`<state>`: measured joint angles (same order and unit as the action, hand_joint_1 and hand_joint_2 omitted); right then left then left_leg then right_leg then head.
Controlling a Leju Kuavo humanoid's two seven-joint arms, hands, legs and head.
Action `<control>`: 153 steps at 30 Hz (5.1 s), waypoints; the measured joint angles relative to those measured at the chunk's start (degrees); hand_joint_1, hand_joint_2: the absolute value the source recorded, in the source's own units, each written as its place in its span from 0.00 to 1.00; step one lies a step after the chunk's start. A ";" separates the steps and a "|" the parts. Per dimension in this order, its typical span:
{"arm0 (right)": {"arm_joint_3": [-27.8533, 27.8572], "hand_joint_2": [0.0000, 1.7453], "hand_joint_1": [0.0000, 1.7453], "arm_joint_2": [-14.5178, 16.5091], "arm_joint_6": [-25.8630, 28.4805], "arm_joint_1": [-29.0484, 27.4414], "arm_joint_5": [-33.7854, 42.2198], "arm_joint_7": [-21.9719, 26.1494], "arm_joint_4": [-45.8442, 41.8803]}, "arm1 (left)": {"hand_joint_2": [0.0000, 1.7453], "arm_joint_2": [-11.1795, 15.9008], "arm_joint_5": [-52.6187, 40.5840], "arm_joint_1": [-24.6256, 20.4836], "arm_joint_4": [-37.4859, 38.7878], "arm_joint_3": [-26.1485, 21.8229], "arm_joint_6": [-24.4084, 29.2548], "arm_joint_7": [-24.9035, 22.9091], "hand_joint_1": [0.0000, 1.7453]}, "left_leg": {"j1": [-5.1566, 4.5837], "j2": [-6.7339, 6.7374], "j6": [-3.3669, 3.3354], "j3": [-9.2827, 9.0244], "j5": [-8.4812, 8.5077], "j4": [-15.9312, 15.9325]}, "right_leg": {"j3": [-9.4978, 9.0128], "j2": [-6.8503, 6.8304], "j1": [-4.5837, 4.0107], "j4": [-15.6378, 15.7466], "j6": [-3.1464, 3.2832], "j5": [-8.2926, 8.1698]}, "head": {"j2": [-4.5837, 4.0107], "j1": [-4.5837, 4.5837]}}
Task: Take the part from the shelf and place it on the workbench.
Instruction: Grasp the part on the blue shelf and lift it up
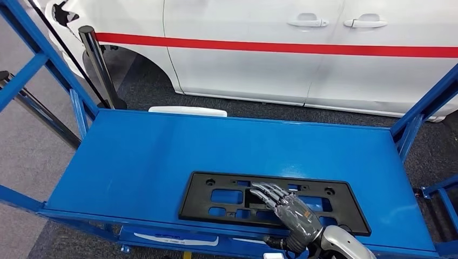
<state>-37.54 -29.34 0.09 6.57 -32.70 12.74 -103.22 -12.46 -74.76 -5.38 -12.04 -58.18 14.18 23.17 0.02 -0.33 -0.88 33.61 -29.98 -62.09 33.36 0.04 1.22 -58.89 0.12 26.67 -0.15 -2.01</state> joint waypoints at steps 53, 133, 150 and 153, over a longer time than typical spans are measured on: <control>4.75 1.00 0.93 1.73 14.82 -4.23 -34.45 -14.36 4.60 | 0.00 0.00 0.35 0.21 0.00 -0.04 -0.25 0.20 0.00 | 0.14 0.23 -2.19 -2.21 3.60 5.08 | 4.22 -0.07 0.32 -9.95 -2.34 3.53 | 0.00 -0.13; 34.76 1.00 1.00 35.05 39.19 -13.63 -52.38 27.05 -8.70 | 0.25 -0.31 0.88 -0.04 0.00 -0.56 -3.54 2.82 0.00 | 0.57 0.12 0.96 -1.02 1.07 0.58 | 0.84 0.07 0.38 -1.61 -0.20 0.56 | 0.00 -0.03; 34.39 1.00 1.00 31.29 38.74 -9.95 -52.39 20.71 -0.29 | 1.00 -0.48 0.44 -0.23 0.00 -0.55 0.17 -0.03 0.00 | -0.69 -0.01 -1.59 -1.79 2.20 3.41 | 0.89 -0.02 -0.76 -1.24 -0.59 0.24 | 0.00 -0.10; 33.36 1.00 1.00 30.06 37.30 -9.44 -52.39 16.27 0.17 | 1.00 -0.47 0.21 -0.31 0.00 -0.54 1.25 -0.39 0.00 | -0.63 0.00 -0.75 -1.68 1.80 3.17 | 0.81 0.02 -0.54 -0.62 0.02 -0.13 | 0.00 -0.09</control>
<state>-4.18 0.72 37.38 -2.87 -85.09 29.01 -103.05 -12.93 -74.55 -5.68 -12.04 -58.72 15.43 22.77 -0.61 -0.33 -1.63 31.93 -28.17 -58.92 34.16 0.06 0.69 -59.52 0.14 26.53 -0.15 -2.10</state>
